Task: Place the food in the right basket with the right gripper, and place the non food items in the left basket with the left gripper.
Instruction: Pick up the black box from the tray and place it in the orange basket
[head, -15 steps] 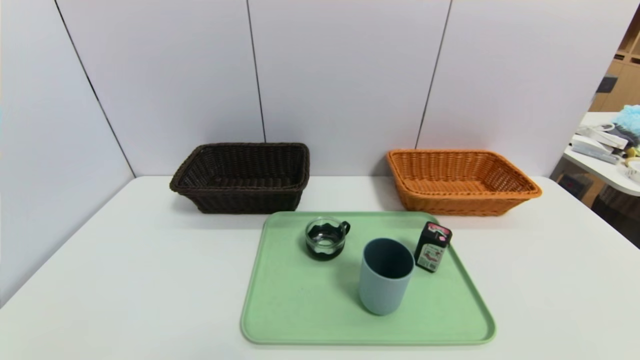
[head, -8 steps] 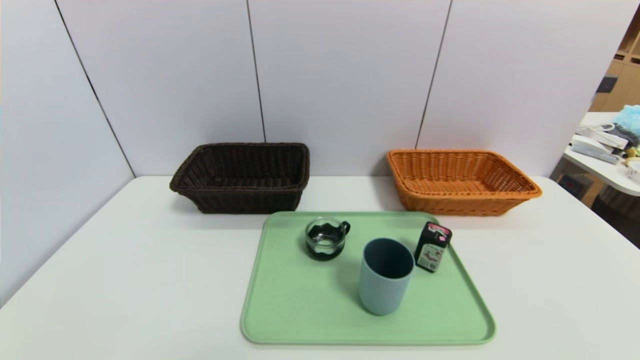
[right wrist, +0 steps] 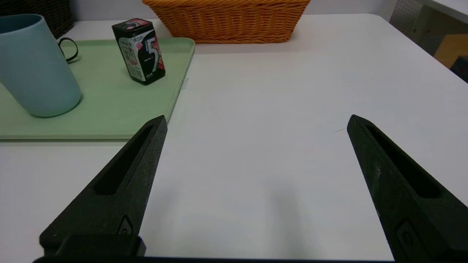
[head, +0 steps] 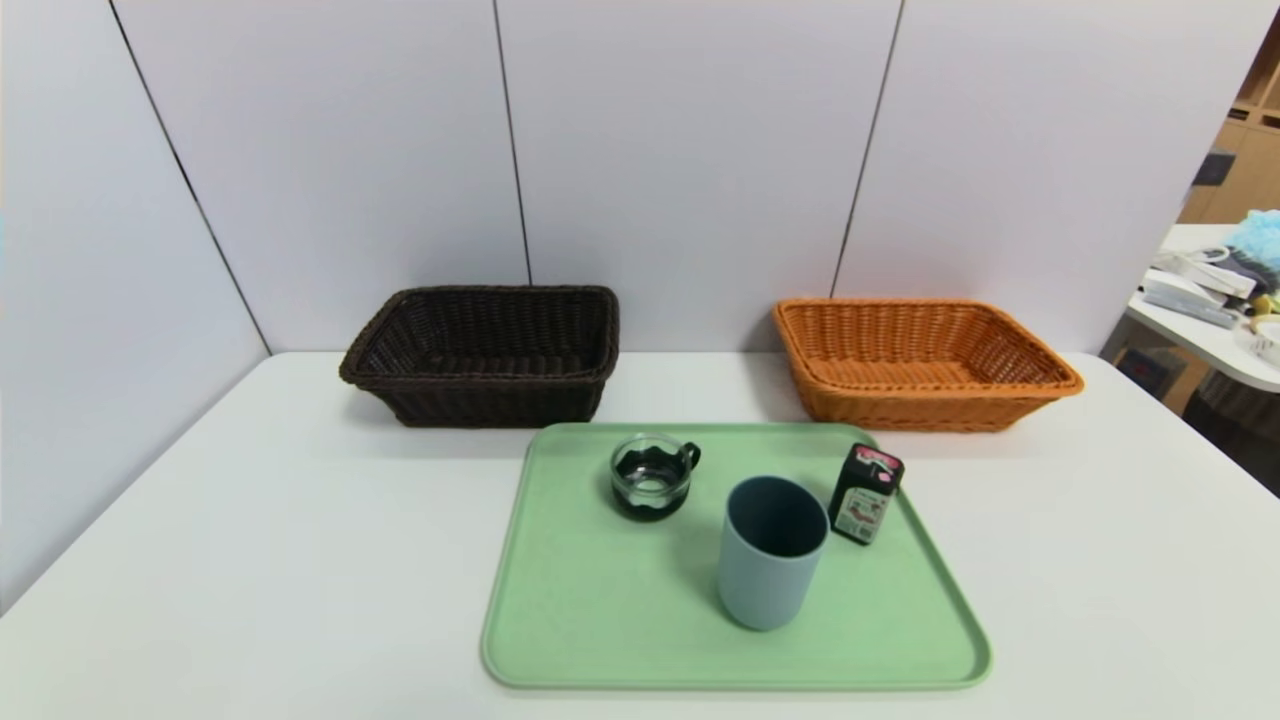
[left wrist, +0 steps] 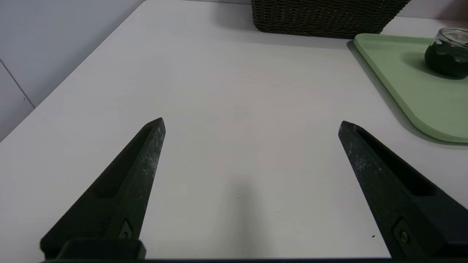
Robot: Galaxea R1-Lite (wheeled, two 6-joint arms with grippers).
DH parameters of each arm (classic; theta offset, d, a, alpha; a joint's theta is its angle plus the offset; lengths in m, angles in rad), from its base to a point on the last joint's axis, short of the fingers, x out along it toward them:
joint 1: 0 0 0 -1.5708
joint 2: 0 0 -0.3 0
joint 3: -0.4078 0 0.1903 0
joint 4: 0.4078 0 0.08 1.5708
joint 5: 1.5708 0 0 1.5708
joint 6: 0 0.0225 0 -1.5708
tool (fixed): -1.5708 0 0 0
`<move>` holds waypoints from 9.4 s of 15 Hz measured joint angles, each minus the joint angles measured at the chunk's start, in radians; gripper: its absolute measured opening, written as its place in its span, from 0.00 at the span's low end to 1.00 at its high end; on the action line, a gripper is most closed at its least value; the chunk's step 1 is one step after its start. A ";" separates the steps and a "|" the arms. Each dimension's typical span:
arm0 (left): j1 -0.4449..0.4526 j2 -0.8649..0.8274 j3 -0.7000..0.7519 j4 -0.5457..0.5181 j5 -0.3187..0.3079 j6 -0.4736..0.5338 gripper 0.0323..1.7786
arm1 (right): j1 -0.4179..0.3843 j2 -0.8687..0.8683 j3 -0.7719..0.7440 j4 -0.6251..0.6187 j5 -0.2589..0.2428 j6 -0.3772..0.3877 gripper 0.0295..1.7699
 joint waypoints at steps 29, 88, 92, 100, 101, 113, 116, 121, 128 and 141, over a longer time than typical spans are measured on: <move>0.000 0.570 -0.443 -0.198 -0.125 0.007 0.95 | -0.001 0.458 -0.414 -0.080 0.063 -0.008 0.96; -0.299 0.972 -0.055 -0.821 -0.024 0.007 0.95 | 0.279 1.818 -0.022 -1.548 0.214 -0.084 0.96; -0.298 0.971 -0.051 -0.819 -0.024 0.007 0.95 | 0.293 1.843 -0.059 -1.547 0.213 -0.086 0.96; -0.298 0.961 -0.042 -0.819 -0.024 0.010 0.95 | 0.296 1.921 -0.167 -1.547 0.209 -0.102 0.96; -0.297 0.958 -0.040 -0.818 -0.024 0.008 0.95 | 0.296 1.931 -0.183 -1.547 0.206 -0.102 0.96; -0.297 0.942 -0.019 -0.817 -0.024 0.006 0.95 | 0.294 1.957 -0.201 -1.547 0.195 -0.123 0.41; -0.297 0.939 -0.016 -0.817 -0.024 0.007 0.95 | 0.297 1.956 -0.198 -1.548 0.184 -0.125 0.41; -0.298 0.929 -0.015 -0.817 -0.024 0.009 0.95 | 0.299 1.936 -0.212 -1.546 0.140 -0.125 0.41; -0.299 0.927 -0.008 -0.816 -0.024 0.011 0.95 | 0.313 1.854 -0.227 -1.547 0.099 -0.127 0.41; -0.297 0.887 -0.002 -0.775 -0.024 0.010 0.95 | 0.300 1.583 -0.371 -1.222 0.081 -0.147 0.41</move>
